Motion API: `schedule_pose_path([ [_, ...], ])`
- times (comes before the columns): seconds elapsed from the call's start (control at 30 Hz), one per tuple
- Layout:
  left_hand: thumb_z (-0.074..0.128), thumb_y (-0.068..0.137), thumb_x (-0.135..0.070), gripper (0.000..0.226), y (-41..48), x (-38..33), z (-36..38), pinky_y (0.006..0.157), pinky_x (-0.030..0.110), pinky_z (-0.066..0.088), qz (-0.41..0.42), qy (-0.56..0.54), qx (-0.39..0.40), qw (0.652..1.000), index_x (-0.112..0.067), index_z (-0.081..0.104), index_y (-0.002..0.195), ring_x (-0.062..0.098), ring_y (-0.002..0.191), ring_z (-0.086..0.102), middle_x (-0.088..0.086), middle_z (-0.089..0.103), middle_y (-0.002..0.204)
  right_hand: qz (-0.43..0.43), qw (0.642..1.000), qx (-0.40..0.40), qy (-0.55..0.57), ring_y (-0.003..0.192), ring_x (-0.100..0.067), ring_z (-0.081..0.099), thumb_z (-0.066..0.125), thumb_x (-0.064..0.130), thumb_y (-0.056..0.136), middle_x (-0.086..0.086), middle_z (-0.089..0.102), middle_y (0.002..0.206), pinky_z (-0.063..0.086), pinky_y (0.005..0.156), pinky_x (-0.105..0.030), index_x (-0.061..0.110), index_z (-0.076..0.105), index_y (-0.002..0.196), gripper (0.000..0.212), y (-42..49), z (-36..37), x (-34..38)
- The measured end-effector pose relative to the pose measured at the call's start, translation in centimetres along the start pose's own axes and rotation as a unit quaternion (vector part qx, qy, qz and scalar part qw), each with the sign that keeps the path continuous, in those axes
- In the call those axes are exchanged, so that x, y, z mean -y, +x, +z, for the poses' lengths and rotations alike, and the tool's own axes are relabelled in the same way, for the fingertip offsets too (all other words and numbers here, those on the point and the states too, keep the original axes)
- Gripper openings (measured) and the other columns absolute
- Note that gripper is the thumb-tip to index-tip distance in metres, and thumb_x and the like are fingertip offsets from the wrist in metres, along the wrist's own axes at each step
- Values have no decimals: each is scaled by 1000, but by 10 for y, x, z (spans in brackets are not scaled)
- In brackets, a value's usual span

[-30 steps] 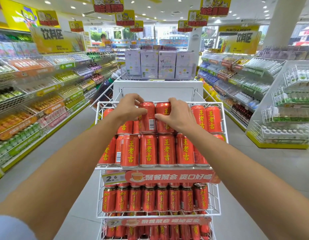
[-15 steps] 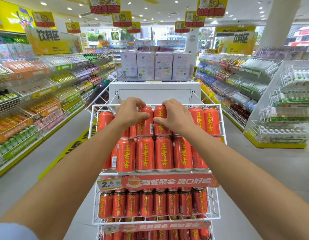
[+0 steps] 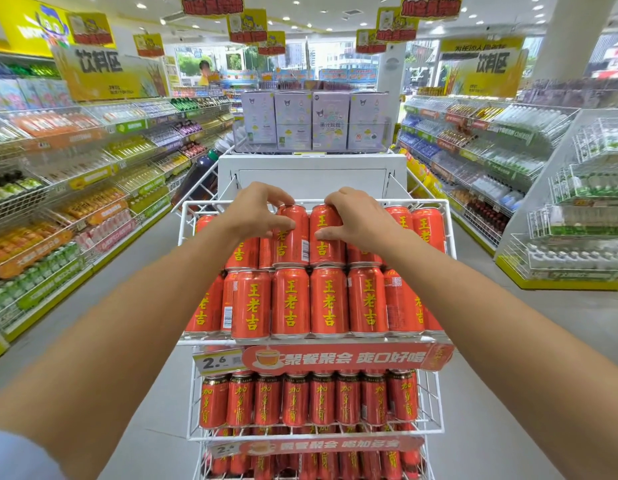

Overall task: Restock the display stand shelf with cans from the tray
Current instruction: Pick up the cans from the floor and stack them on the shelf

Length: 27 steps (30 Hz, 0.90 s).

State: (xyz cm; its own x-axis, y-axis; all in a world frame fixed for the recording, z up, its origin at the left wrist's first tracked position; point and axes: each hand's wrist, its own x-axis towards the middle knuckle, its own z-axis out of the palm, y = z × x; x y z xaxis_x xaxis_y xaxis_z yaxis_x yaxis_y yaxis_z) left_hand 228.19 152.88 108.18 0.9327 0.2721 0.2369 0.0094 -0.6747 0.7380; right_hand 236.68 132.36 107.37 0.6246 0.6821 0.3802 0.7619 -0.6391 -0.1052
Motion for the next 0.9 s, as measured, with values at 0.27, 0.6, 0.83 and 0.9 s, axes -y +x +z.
schedule_pose_path([
  [0.27,93,70,-25,50,4,2,6,71,49,65,8,41,-39,998,-18,76,116,28,93,72,5,66,118,-10,1000,11,-13,104,-33,61,75,58,85,-9,60,114,51,89,-48,10,61,119,61,-1,-1,2],
  [0.6,85,75,-42,56,-4,-3,13,96,45,54,41,186,-74,979,-14,71,122,29,114,65,10,70,121,0,999,14,-48,106,-37,60,71,54,90,-13,59,114,49,87,-45,7,60,116,54,-9,-10,14],
  [0.83,65,90,-53,57,-33,-2,-7,94,49,52,68,337,-8,939,-7,62,124,38,116,60,18,67,123,43,995,-14,-84,112,-41,59,54,52,101,-19,59,117,46,85,-45,3,60,116,51,-38,-19,36],
  [0.9,62,92,-54,61,-48,-3,-9,95,49,51,89,373,31,923,-6,59,130,39,117,61,19,66,123,51,995,-11,-83,114,-41,58,51,54,101,-19,59,118,46,84,-46,5,60,115,52,-55,-20,40],
])
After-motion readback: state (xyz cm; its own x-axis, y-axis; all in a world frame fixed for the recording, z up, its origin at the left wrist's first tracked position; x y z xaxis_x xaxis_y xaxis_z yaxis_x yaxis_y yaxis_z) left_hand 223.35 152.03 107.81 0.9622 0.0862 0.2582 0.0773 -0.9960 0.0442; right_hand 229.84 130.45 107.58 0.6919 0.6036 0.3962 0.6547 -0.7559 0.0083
